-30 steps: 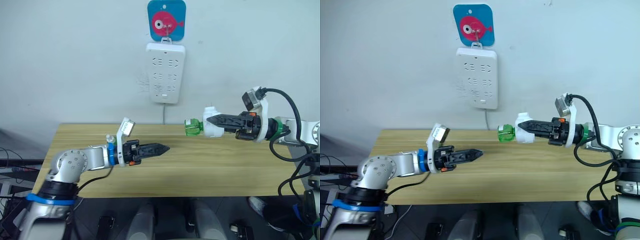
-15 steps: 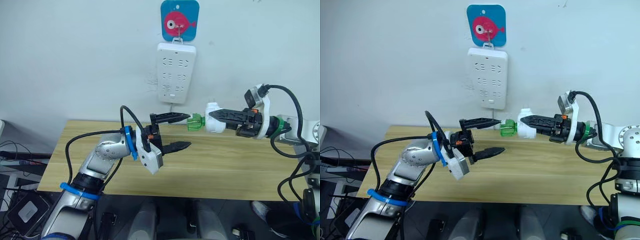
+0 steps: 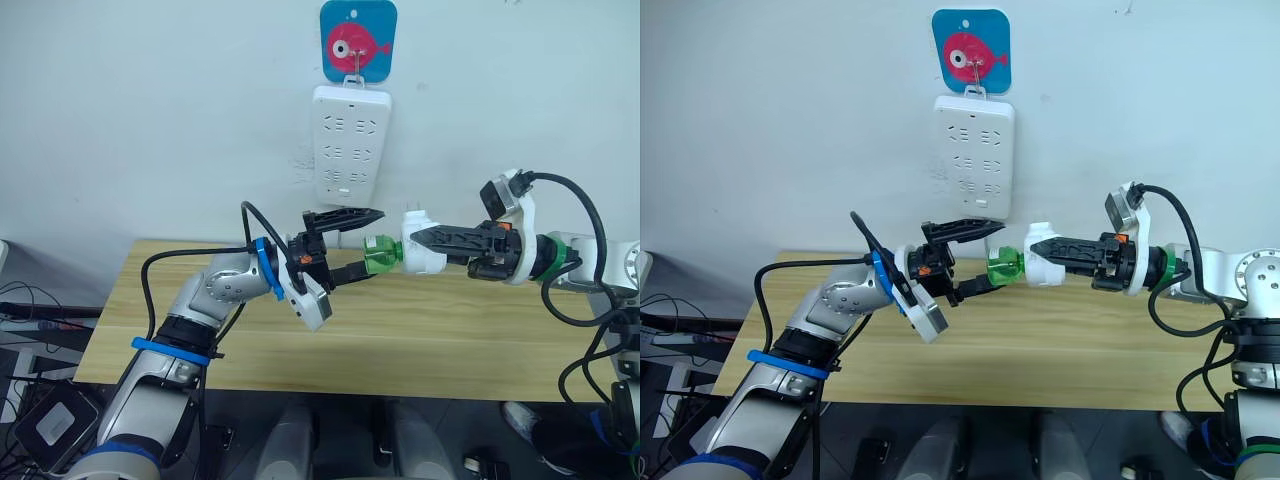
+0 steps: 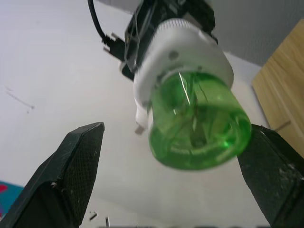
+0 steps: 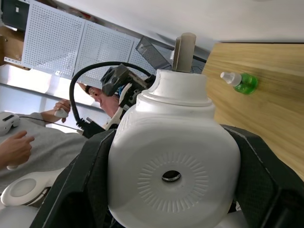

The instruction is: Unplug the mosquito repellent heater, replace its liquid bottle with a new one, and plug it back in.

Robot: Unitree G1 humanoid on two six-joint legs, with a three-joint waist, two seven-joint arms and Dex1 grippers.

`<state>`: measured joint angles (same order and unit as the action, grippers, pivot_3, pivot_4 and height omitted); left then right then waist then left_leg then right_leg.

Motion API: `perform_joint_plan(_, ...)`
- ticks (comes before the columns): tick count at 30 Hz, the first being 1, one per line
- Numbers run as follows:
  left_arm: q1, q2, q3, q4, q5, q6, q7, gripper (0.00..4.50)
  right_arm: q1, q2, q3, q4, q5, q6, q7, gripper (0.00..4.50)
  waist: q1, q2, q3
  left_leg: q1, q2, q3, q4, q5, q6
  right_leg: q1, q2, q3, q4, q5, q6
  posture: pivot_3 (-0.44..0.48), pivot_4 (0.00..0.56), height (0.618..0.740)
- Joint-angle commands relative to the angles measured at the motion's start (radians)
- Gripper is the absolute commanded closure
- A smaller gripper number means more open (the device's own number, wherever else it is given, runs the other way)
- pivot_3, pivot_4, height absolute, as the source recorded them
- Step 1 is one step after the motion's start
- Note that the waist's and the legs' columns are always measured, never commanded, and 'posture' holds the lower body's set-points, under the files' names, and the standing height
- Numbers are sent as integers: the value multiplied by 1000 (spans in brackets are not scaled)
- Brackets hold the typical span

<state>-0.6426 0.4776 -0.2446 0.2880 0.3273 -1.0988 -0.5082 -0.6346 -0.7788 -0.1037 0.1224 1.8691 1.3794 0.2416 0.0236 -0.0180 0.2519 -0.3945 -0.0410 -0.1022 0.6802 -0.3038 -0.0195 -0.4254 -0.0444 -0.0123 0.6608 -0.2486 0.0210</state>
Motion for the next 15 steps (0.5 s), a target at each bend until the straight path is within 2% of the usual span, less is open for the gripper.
perform_joint_plan(1, -14, 6, -10, -22, -24, -25, 22, 32, 0, -17, -9, -34, 43, -17, 8, 1456, 0, 0, 0, 0, 0, 0, 0, 0, 0, 0, 0, 0, 0, 0, 0, 54, 268, 740)
perform_joint_plan(4, -18, 9, -14, -21, -30, -31, 24, 32, -2, -18, -4, -34, 43, -19, 10, 1456, 0, 0, 0, 0, 0, 0, 0, 0, 0, 0, 0, 0, 0, 0, 0, 54, 269, 740)
perform_joint_plan(8, -19, 16, -22, -15, -34, -37, 23, 861, -1, -21, -4, -35, 39, -21, 14, 1456, 0, 0, 0, 0, 0, 0, 0, 0, 0, 0, 0, 0, 0, 0, 0, 52, 267, 740)
perform_joint_plan(12, -13, 20, -37, -14, -46, -33, 19, 2100, 4, -28, -1, -42, 45, -19, 24, 1456, 0, 0, 0, 0, 0, 0, 0, 0, 0, 0, 0, 0, 0, 0, 0, 50, 267, 740)
perform_joint_plan(13, -13, 20, -42, -15, -53, -31, 16, 2271, 6, -30, 0, -45, 48, -18, 26, 1456, 0, 0, 0, 0, 0, 0, 0, 0, 0, 0, 0, 0, 0, 0, 0, 50, 267, 740)
perform_joint_plan(15, -10, 22, -55, -21, -78, -28, 6, 2271, 10, -34, 3, -52, 48, -15, 31, 1456, 0, 0, 0, 0, 0, 0, 0, 0, 0, 0, 0, 0, 0, 0, 0, 50, 267, 740)
